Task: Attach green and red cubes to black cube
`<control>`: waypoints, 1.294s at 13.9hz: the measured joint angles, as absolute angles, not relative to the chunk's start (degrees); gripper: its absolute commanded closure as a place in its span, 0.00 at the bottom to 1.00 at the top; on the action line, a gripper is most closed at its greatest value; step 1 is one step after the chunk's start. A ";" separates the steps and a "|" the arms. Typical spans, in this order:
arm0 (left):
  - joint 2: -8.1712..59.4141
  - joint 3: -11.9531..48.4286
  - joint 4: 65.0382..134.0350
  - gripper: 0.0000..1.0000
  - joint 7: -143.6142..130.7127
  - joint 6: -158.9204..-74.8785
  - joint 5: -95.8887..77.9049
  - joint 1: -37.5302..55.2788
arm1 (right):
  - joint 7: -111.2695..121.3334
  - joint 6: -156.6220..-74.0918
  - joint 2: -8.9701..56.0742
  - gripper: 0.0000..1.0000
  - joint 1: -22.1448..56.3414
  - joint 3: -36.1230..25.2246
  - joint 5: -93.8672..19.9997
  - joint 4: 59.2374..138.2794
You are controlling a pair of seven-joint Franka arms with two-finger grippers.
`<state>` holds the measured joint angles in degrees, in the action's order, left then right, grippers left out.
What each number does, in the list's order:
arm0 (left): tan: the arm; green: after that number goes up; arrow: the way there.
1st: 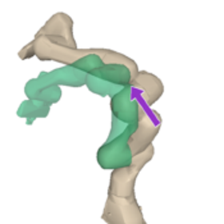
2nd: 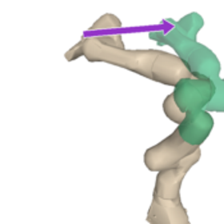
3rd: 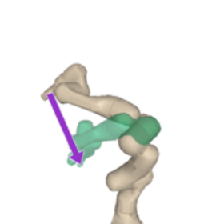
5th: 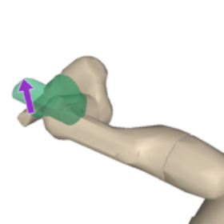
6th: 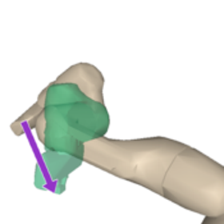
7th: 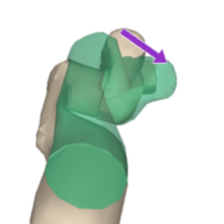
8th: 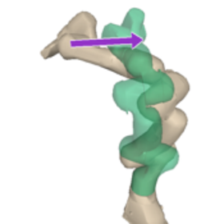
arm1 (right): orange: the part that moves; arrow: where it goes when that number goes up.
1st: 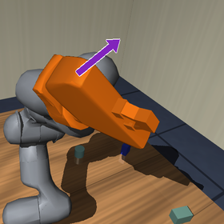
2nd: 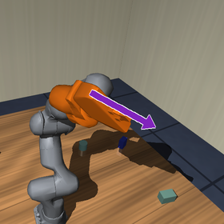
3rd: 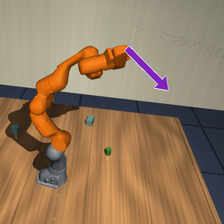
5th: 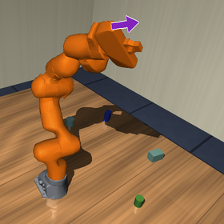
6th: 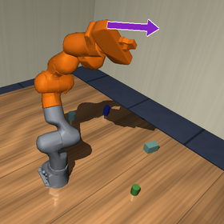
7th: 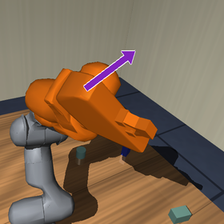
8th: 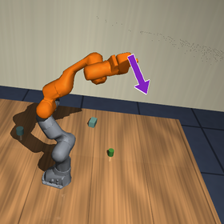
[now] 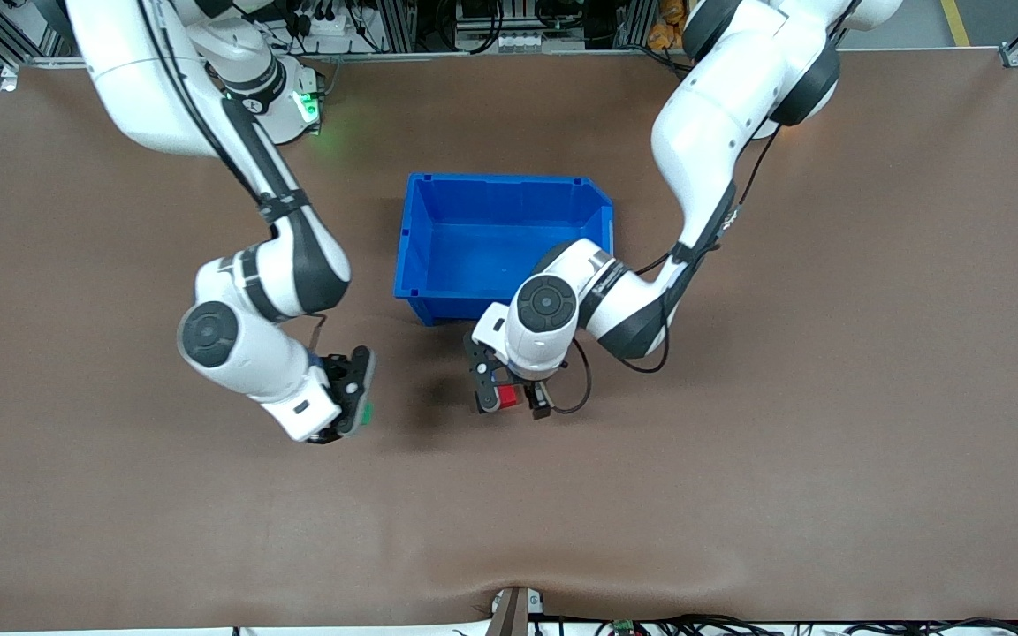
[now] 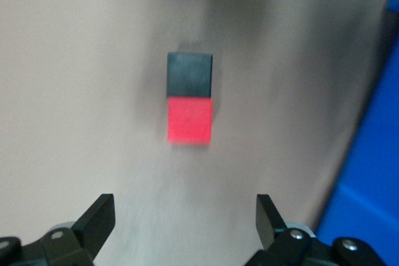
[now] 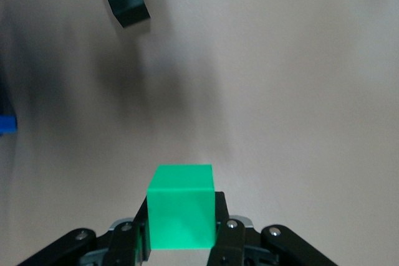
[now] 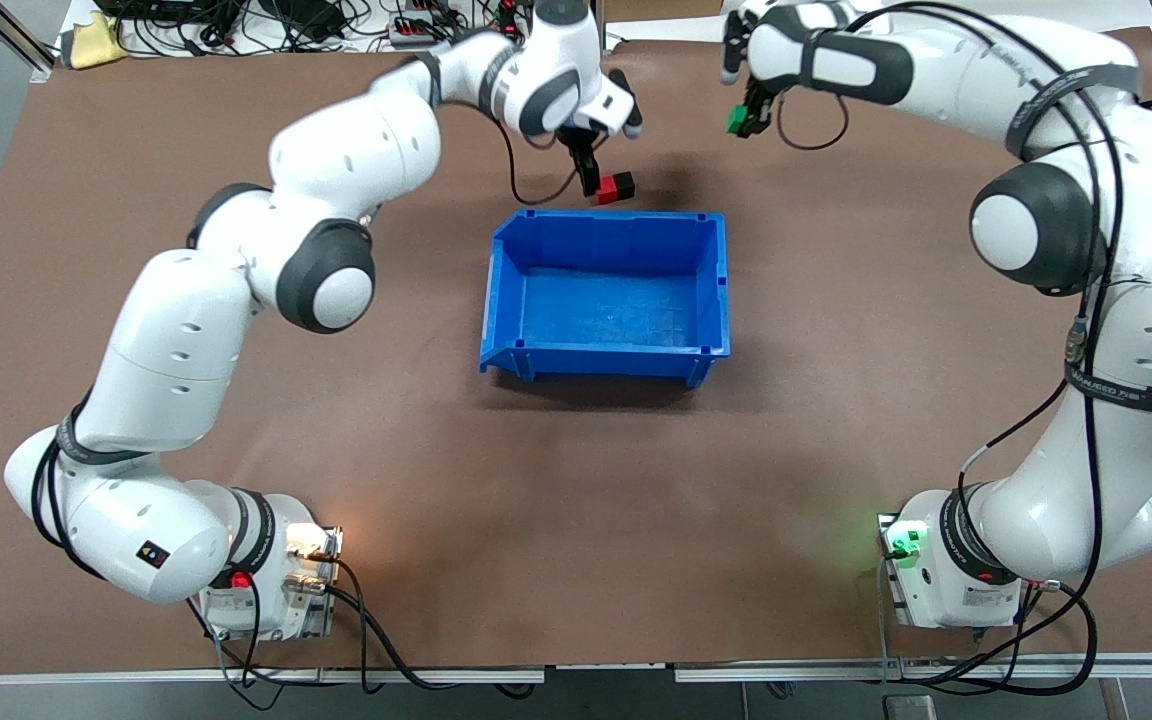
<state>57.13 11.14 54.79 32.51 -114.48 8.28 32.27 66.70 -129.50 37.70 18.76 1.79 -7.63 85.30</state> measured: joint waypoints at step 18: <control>28.50 10.99 54.15 0.00 1.26 -76.32 0.50 -4.87 | 70.29 -127.43 53.38 1.00 29.12 1.55 0.12 71.21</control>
<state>28.50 10.99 54.15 1.26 -76.32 0.50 -4.87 70.29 -127.43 53.38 29.12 1.55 0.12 71.21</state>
